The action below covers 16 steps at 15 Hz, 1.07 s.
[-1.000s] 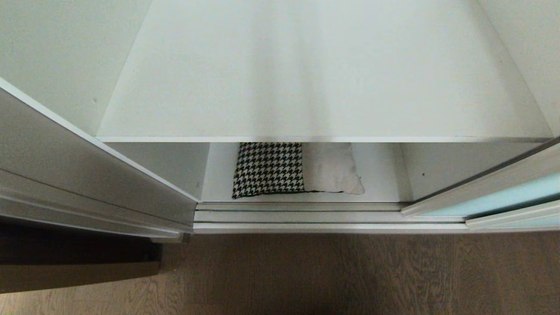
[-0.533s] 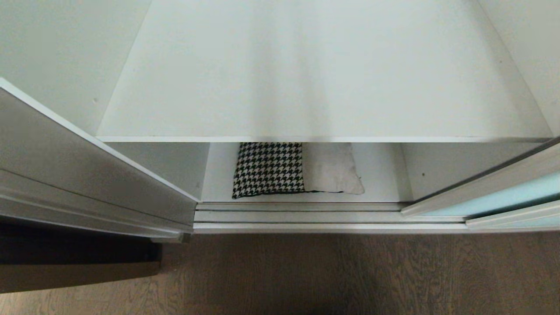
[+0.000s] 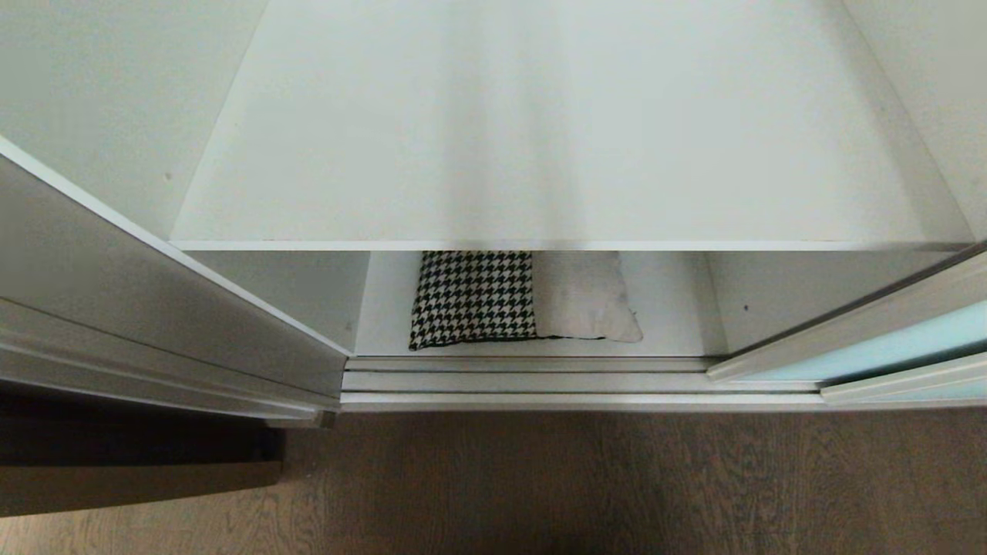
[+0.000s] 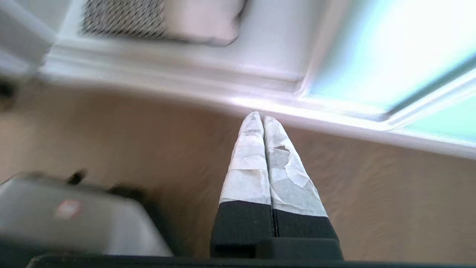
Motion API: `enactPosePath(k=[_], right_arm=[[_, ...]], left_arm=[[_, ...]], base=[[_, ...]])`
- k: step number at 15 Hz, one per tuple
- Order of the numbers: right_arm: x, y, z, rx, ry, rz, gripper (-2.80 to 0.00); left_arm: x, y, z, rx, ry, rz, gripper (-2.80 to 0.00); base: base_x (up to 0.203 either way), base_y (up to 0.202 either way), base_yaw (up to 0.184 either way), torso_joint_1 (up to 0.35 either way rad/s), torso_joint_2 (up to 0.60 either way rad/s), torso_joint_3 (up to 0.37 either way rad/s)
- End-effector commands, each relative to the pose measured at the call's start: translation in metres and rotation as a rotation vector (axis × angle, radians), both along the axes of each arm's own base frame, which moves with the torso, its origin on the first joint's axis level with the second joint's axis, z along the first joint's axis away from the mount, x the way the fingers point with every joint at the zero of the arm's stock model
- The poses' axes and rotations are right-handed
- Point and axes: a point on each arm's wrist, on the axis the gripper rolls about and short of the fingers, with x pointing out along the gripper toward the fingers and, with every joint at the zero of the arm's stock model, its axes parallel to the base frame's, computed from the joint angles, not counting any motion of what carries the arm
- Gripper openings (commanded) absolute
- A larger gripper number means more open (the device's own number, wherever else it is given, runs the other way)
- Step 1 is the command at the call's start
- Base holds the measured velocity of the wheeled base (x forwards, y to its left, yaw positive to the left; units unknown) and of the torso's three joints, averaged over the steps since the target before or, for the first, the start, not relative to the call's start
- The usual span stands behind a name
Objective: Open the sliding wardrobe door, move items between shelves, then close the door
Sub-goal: Close the door
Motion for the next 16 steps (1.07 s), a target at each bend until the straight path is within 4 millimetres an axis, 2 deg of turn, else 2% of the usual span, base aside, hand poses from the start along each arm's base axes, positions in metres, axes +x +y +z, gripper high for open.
enactPosePath(k=[1, 2, 16], right_arm=[[-0.0061, -0.0025, -0.0118, 0.016, 0.015, -0.115, -2.8], [-0.0061, -0.0031, -0.018, 0.026, 0.082, -0.14, -2.8], [-0.0058, -0.0034, -0.0157, 0.049, 0.055, -0.153, -2.8]], left_arm=[[0.0003, 0.0, -0.0003, 0.0, 0.004, -0.001, -2.8], [0.0003, 0.0, -0.0003, 0.0, 0.004, -0.001, -2.8], [0.0003, 0.0, -0.0003, 0.0, 0.004, -0.001, -2.8]], base=[[0.0, 0.0, 0.0, 0.0, 0.0, 0.0], [0.0, 0.0, 0.0, 0.0, 0.0, 0.0], [0.0, 0.0, 0.0, 0.0, 0.0, 0.0]])
